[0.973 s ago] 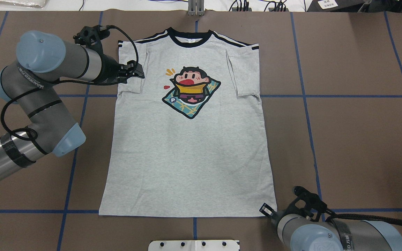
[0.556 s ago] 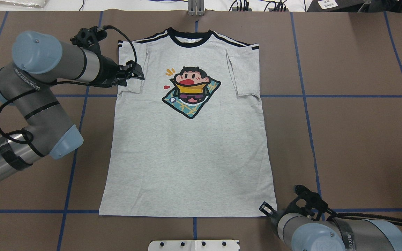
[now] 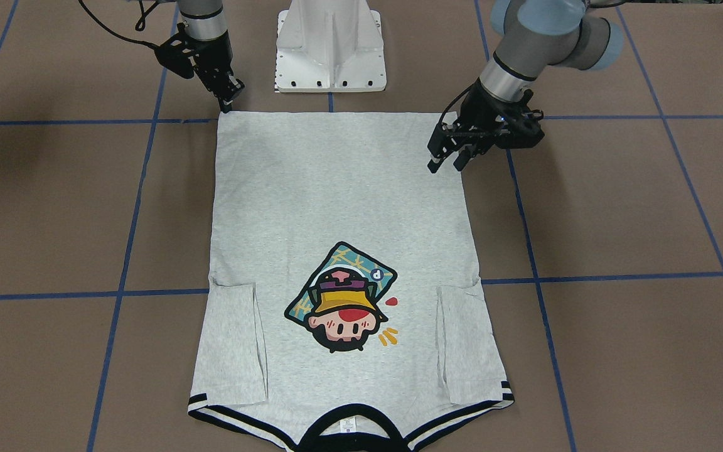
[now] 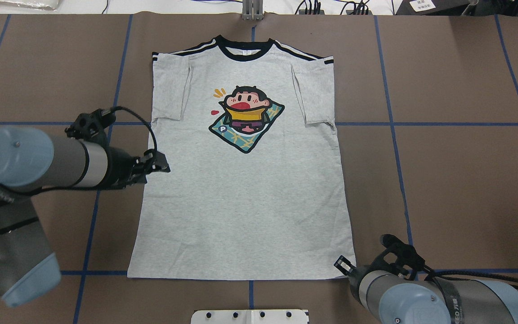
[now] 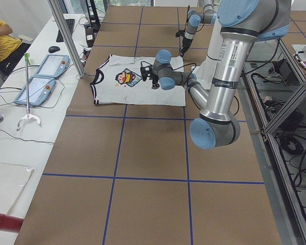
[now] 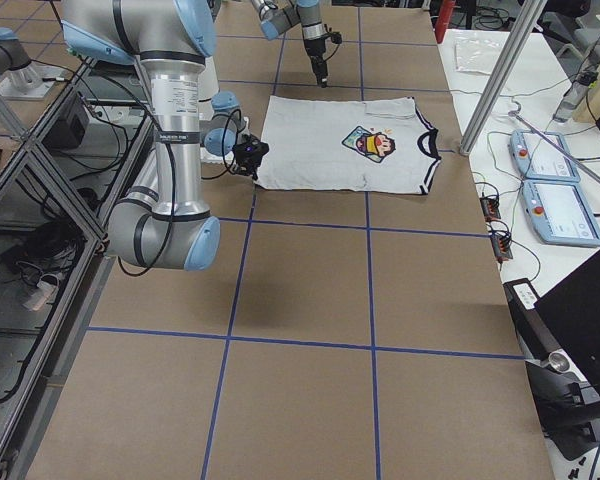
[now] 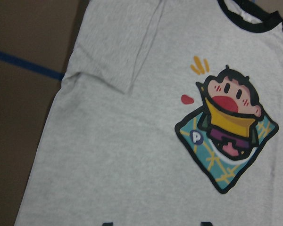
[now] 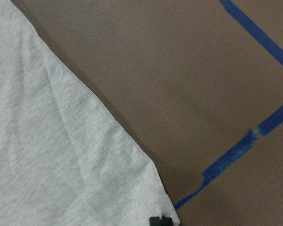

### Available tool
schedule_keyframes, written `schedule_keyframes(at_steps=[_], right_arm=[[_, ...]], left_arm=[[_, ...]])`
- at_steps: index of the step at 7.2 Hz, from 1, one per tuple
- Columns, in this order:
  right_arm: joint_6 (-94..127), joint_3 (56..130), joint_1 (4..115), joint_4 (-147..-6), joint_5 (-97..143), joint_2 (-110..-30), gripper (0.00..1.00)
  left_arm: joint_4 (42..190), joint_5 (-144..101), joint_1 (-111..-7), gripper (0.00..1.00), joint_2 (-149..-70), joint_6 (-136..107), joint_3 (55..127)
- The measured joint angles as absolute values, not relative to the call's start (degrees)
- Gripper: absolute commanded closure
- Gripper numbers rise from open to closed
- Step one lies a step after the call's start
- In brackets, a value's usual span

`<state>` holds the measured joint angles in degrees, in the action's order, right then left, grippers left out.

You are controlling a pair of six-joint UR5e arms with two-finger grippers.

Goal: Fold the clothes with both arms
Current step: 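Move the left gripper to the other hem corner and grasp both hem corners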

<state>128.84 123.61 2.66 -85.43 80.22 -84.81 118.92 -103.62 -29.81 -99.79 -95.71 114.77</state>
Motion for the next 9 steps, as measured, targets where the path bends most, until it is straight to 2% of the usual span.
schedule_keyframes(at_steps=[3,6,8,9], right_arm=[[128.8,123.7,2.9,-85.4,80.2,-84.9,1.0],[128.8,123.8,2.9,-85.4,80.2,-84.9,1.0],[128.8,123.8,2.9,-85.4,80.2,-84.9,1.0],[128.8,123.8,2.9,-85.4,80.2,-84.9,1.0]], left_arm=[[116.7,-97.6,-19.2,0.37,-91.7,-105.7,118.6],[114.3,-95.6,-13.3,0.4,-89.8,-109.1,118.7],[114.1,-95.6,-11.9,0.48,-88.9,-109.7,118.7],[114.1,-95.6,-11.3,0.5,-88.8,-109.9,118.6]])
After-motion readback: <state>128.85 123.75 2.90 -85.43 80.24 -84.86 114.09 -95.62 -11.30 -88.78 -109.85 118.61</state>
